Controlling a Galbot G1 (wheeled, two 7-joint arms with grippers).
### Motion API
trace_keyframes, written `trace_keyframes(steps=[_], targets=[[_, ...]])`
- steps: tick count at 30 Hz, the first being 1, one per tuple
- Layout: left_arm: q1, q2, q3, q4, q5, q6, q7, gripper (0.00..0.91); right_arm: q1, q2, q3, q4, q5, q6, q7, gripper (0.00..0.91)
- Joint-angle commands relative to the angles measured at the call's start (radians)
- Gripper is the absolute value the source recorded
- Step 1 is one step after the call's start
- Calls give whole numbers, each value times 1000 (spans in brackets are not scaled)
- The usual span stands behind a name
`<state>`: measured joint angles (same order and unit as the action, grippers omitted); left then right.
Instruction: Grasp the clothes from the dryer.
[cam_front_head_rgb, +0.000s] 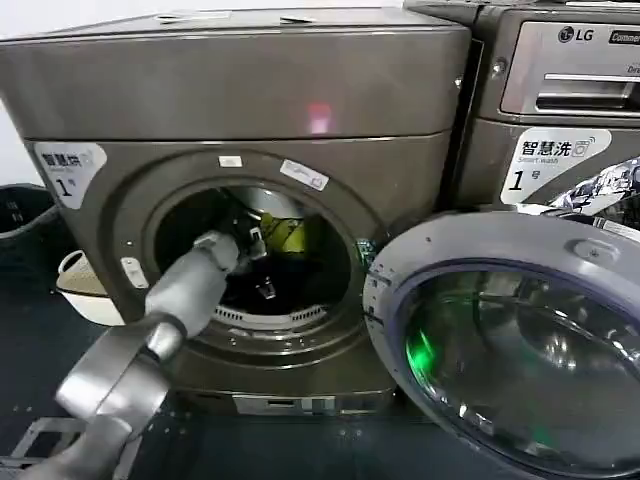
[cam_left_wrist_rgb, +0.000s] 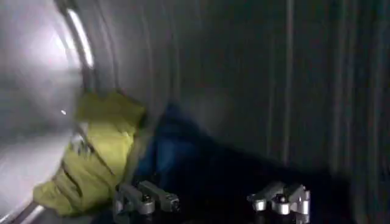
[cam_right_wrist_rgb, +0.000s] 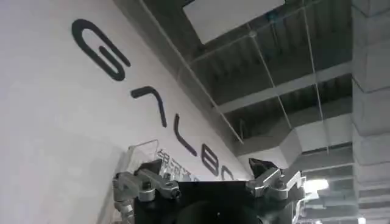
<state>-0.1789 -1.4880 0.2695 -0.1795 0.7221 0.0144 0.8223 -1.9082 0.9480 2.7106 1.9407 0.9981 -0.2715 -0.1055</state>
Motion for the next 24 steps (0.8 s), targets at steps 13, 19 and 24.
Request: trace_keyframes(steps=[13, 19, 24], targets=[[32, -18, -8, 17, 31, 57, -36, 907, -4, 2, -2, 10, -1, 2, 0, 907], [32, -18, -18, 18, 40, 56, -26, 239, -2, 3, -3, 10, -1, 2, 1, 907], [37, -19, -26, 25, 49, 54, -12, 125, -5, 2, 2, 7, 0, 4, 1, 907]])
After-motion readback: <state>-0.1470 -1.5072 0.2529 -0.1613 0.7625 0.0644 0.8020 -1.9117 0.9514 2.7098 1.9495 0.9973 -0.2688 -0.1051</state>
